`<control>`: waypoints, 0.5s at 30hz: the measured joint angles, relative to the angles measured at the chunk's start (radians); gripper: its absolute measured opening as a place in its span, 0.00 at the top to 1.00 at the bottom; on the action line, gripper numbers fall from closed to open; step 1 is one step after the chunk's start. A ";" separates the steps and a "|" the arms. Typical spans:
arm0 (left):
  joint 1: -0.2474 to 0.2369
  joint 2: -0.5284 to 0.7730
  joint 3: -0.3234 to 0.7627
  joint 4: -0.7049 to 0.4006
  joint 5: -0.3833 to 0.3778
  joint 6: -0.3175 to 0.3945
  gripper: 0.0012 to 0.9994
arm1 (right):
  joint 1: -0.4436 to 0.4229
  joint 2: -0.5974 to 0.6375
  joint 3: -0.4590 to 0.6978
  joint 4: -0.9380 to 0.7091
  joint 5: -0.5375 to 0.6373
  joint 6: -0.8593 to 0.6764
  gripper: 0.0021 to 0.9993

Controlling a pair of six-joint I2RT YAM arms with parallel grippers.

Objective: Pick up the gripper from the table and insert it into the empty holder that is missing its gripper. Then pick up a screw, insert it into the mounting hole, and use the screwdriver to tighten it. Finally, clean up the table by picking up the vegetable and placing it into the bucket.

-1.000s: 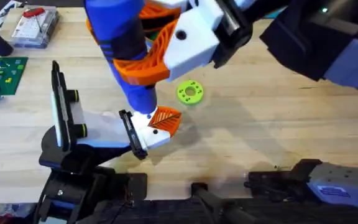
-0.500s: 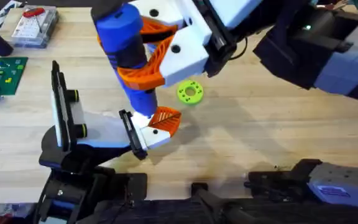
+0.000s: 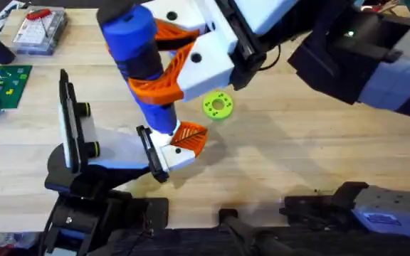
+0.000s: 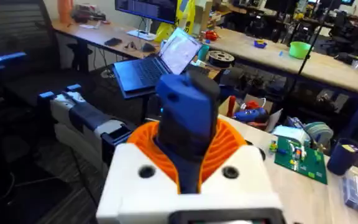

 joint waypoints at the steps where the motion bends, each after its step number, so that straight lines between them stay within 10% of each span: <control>1: 0.000 0.000 0.000 0.000 0.000 0.000 0.99 | 0.001 0.000 0.000 0.000 0.000 0.000 0.89; 15: 0.000 0.000 0.000 0.000 0.000 0.000 0.99 | 0.002 0.000 -0.011 -0.003 0.003 0.000 0.89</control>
